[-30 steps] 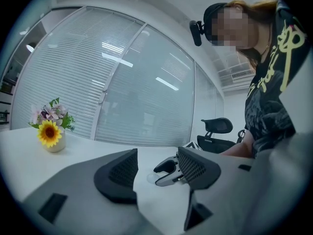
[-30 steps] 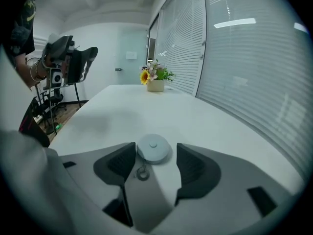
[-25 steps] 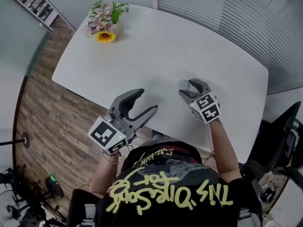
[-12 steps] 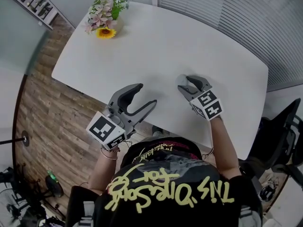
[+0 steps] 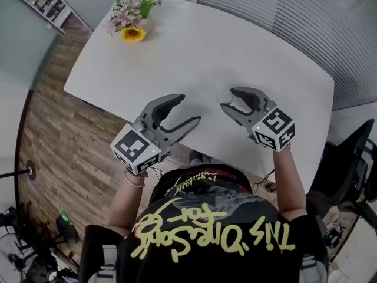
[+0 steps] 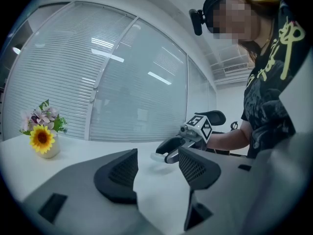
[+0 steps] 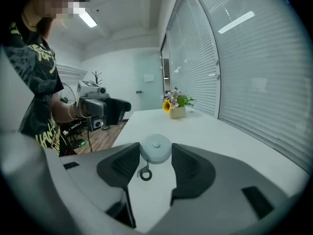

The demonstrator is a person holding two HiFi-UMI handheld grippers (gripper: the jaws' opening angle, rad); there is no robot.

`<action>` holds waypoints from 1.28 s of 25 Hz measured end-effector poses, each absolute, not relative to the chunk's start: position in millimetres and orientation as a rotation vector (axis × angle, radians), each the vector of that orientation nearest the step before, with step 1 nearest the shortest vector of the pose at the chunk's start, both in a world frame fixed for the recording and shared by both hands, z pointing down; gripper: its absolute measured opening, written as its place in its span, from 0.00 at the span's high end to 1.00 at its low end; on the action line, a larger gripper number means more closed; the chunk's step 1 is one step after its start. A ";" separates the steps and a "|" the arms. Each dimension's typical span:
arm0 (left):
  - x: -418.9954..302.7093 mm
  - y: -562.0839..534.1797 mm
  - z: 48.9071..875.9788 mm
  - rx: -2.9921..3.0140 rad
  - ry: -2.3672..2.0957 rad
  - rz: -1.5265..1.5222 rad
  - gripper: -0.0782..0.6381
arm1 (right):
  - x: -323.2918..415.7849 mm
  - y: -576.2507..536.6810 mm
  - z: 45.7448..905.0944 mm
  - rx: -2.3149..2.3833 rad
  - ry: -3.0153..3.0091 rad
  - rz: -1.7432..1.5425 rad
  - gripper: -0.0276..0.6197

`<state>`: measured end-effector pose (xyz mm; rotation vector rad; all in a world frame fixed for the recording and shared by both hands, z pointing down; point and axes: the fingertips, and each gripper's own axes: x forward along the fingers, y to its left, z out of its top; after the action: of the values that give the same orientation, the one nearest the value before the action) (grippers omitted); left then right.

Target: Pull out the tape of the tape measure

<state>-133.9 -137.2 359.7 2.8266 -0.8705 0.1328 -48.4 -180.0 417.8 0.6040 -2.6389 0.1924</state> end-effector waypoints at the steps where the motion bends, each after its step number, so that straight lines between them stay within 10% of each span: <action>1: -131.8 -137.4 361.7 2.829 -0.848 0.154 0.54 | -50.1 -177.1 410.2 0.583 -2.651 0.170 0.64; 10: -109.2 -140.4 368.5 2.907 -0.696 0.385 0.54 | -68.3 -157.7 353.0 0.458 -2.769 0.061 0.64; 32: -79.0 -152.7 349.2 2.325 -0.341 -0.183 0.57 | -74.5 -136.0 344.9 0.399 -2.492 -0.401 0.64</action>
<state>-79.0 -152.7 349.2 2.3251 -0.3406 -0.1830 -74.5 -136.0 344.9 0.3985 -2.4921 -0.4013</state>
